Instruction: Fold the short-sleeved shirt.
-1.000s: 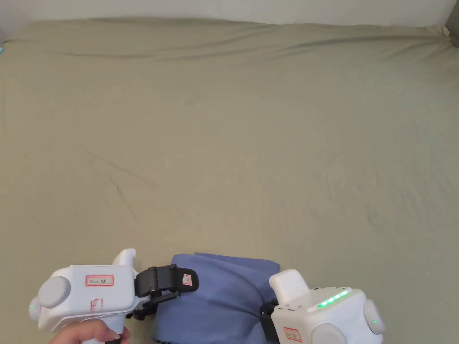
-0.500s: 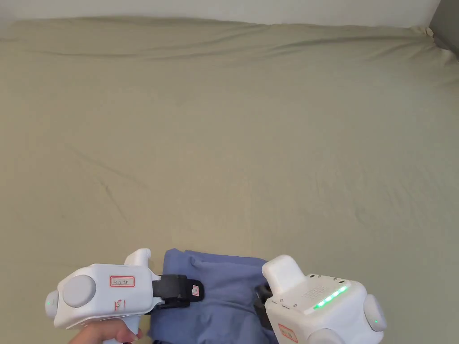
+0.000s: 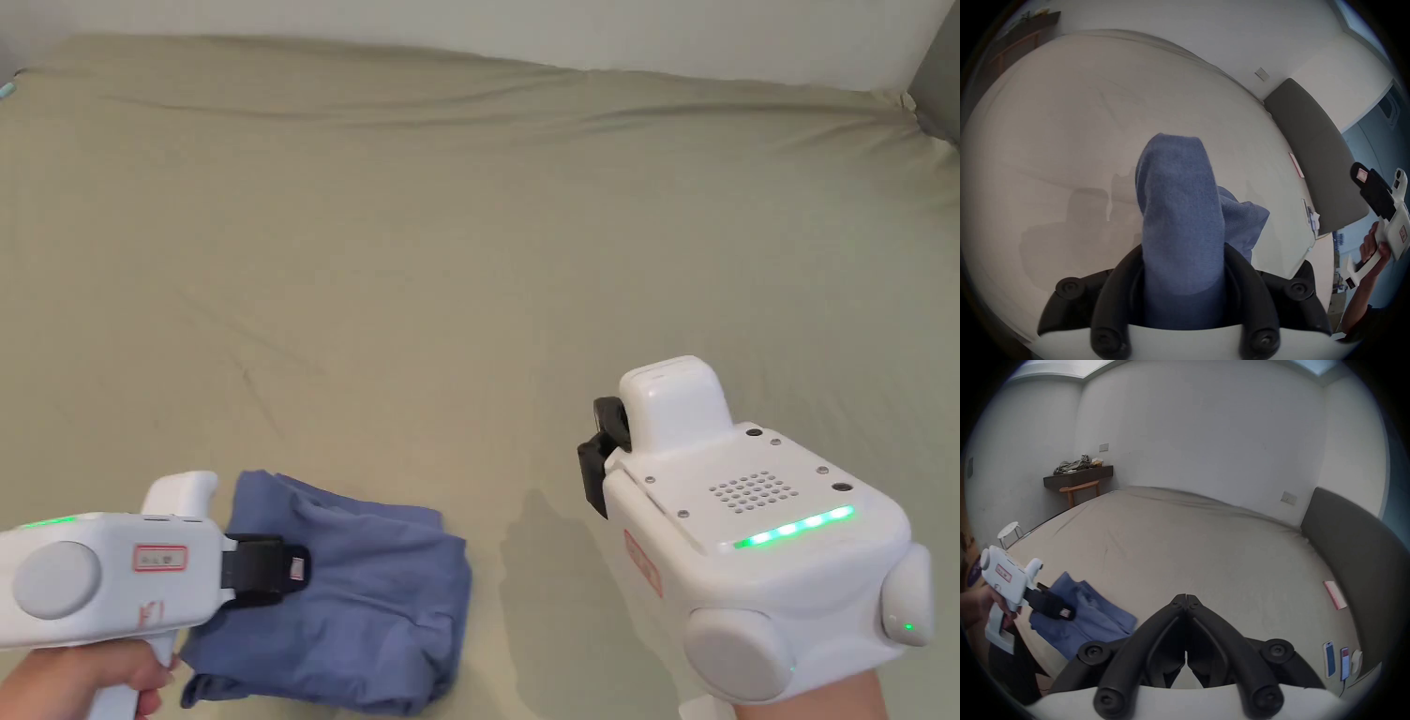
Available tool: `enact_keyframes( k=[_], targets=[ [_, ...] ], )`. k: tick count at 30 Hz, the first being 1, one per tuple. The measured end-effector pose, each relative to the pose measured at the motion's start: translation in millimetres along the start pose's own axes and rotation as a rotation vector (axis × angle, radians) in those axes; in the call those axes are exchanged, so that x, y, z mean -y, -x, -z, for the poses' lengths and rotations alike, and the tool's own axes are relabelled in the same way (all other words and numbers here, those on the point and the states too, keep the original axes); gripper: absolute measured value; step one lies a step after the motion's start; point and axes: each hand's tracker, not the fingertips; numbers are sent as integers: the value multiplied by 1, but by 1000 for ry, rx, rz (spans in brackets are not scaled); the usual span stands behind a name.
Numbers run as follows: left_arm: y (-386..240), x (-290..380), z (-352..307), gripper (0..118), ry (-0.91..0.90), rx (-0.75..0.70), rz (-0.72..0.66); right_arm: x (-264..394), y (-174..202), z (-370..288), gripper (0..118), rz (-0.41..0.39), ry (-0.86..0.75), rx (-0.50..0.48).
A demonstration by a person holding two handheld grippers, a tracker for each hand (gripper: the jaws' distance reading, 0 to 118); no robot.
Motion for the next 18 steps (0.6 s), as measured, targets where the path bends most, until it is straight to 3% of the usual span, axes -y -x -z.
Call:
enact_keyframes(
  k=[4, 11, 15, 18],
  targets=[
    [33, 3, -27, 29, -30, -98, -14, -5, 16, -1, 0, 34, -13, -53],
    [93, 11, -56, 28, -77, -278, -2, -15, 46, 5, 0, 48, -32, -47],
    [129, 7, -78, 28, -107, -334, -32, -16, 62, 12, 0, 14, -24, -59],
    [153, -4, -94, 28, -107, -438, 50, -20, 76, 14, 0, -4, -15, -65]
  ],
)
